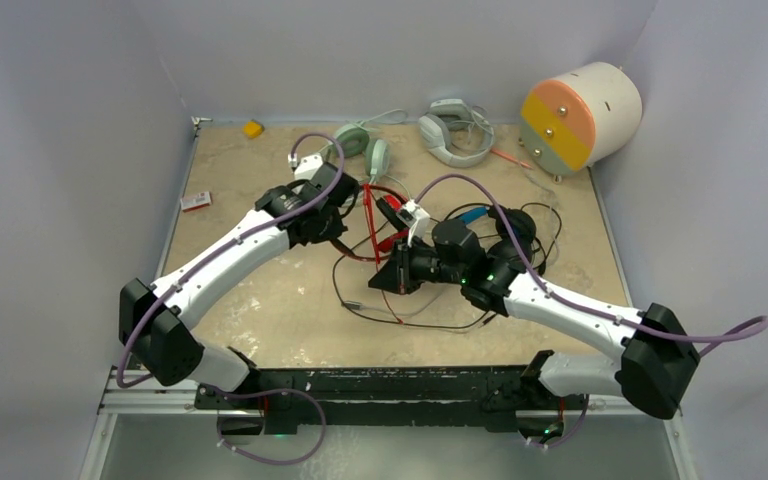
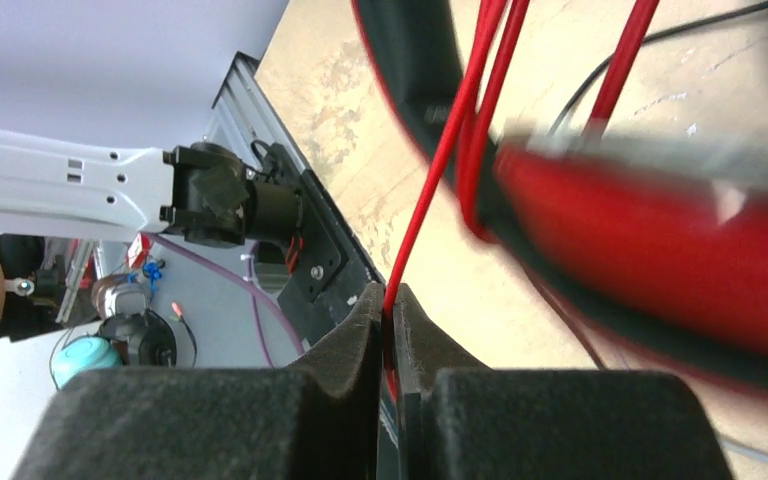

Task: Wrap the headphones
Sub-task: Wrap the headphones cable around the headphones.

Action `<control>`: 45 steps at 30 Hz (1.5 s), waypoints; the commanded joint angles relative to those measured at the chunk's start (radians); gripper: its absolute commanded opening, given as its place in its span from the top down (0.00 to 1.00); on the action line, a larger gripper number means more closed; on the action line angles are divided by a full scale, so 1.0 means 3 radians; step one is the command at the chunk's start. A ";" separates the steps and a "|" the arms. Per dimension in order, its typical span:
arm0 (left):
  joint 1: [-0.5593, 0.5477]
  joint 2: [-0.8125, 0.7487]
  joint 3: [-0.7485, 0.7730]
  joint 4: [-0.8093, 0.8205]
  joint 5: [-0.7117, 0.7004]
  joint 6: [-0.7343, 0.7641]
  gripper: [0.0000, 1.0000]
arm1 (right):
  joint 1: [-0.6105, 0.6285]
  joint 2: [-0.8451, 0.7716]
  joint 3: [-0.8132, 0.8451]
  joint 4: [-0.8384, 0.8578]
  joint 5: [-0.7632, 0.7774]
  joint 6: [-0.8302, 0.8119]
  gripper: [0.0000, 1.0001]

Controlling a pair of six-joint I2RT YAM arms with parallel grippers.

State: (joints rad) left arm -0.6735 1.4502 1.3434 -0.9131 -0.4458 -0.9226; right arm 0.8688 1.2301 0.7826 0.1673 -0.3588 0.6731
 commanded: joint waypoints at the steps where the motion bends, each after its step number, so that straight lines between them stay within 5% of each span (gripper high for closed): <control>1: 0.0188 -0.0225 0.0185 0.0559 -0.0145 -0.0203 1.00 | 0.0118 -0.0114 -0.0167 -0.0307 -0.0219 -0.0037 0.92; 22: 0.0318 -0.0324 0.0172 0.0602 0.0385 -0.0206 1.00 | 0.0121 -0.0427 -0.0926 0.0242 0.0286 0.0080 0.94; 36: 0.0430 -0.0216 0.0221 0.0571 0.0955 -0.0062 1.00 | 0.0121 -0.0430 -0.0937 0.0354 0.0204 -0.0721 0.99; 45: 0.0561 -0.0245 0.0228 0.0665 0.1833 0.0110 1.00 | 0.0116 -0.0614 -0.1240 0.0684 0.0544 -0.0609 1.00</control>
State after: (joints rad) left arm -0.5289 1.4025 1.3521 -0.8234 -0.0742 -0.9035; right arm 0.8978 1.0992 0.4671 0.3099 -0.2619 0.4995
